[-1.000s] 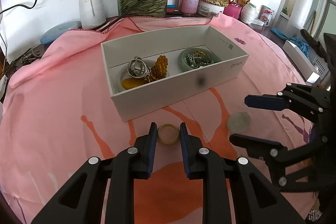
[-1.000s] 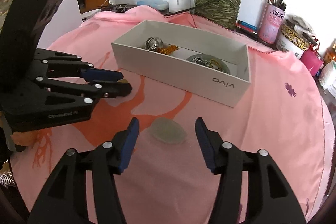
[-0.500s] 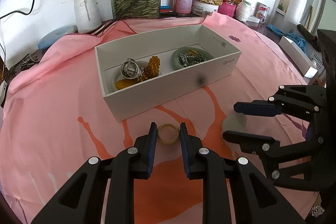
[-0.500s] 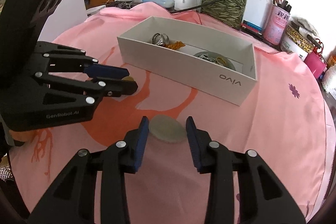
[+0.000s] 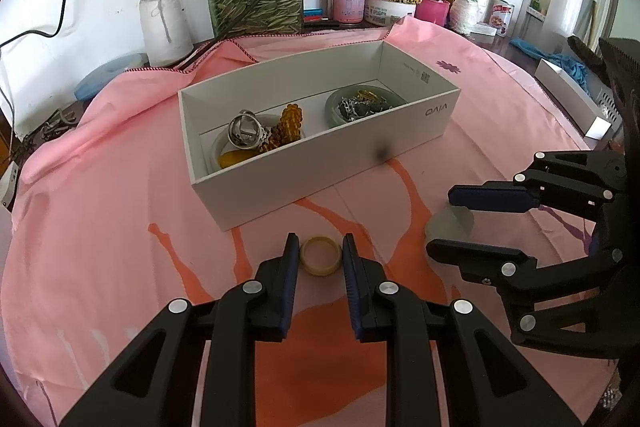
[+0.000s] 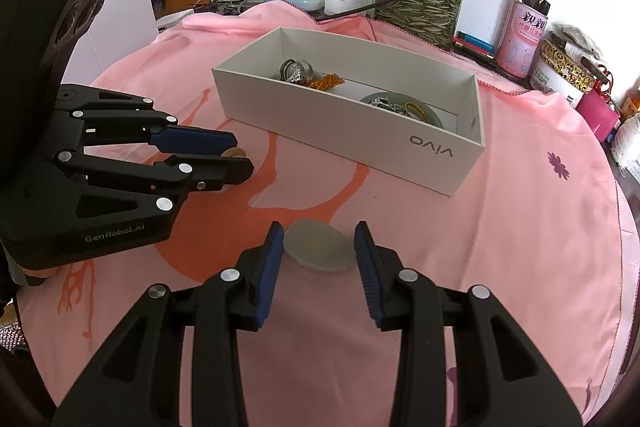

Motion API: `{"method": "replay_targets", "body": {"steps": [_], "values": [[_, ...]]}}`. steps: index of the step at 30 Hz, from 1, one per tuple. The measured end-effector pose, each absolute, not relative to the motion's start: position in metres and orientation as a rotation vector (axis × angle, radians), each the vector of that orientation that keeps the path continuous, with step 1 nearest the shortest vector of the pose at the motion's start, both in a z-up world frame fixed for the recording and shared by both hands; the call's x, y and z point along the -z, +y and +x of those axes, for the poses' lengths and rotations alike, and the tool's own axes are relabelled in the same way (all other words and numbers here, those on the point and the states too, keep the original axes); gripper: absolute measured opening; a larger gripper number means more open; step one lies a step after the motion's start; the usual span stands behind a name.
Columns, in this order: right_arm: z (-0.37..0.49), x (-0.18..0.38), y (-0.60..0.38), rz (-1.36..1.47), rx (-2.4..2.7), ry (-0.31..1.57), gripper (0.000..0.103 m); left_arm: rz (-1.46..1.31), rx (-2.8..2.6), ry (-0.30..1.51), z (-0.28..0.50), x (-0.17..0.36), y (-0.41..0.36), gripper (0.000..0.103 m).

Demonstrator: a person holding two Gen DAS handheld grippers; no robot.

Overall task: Organize jewelry
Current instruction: 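Grasp the pale green oval stone with the right tool while the left tool holds the ring, then carry the pale ring and green stone into the white box and open both tools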

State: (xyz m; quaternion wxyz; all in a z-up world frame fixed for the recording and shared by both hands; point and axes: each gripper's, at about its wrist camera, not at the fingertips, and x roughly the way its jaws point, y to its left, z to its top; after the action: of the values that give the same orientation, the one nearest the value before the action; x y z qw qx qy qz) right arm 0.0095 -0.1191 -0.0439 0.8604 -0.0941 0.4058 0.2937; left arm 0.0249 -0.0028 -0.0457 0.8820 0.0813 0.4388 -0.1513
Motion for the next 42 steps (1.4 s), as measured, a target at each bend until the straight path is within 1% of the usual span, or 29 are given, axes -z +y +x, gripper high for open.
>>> {"method": "replay_targets", "body": {"steps": [20, 29, 42], "values": [[0.009, 0.044, -0.121, -0.178, -0.617, 0.853, 0.035, 0.189, 0.306, 0.902, 0.022, 0.045, -0.006, 0.022], [0.01, 0.043, -0.125, -0.155, -0.602, 0.85, 0.035, 0.198, 0.29, 0.869, 0.017, 0.04, -0.006, 0.022], [0.007, 0.026, -0.137, -0.118, -0.562, 0.775, 0.035, 0.229, 0.255, 0.778, 0.004, 0.024, -0.01, 0.022]]}}
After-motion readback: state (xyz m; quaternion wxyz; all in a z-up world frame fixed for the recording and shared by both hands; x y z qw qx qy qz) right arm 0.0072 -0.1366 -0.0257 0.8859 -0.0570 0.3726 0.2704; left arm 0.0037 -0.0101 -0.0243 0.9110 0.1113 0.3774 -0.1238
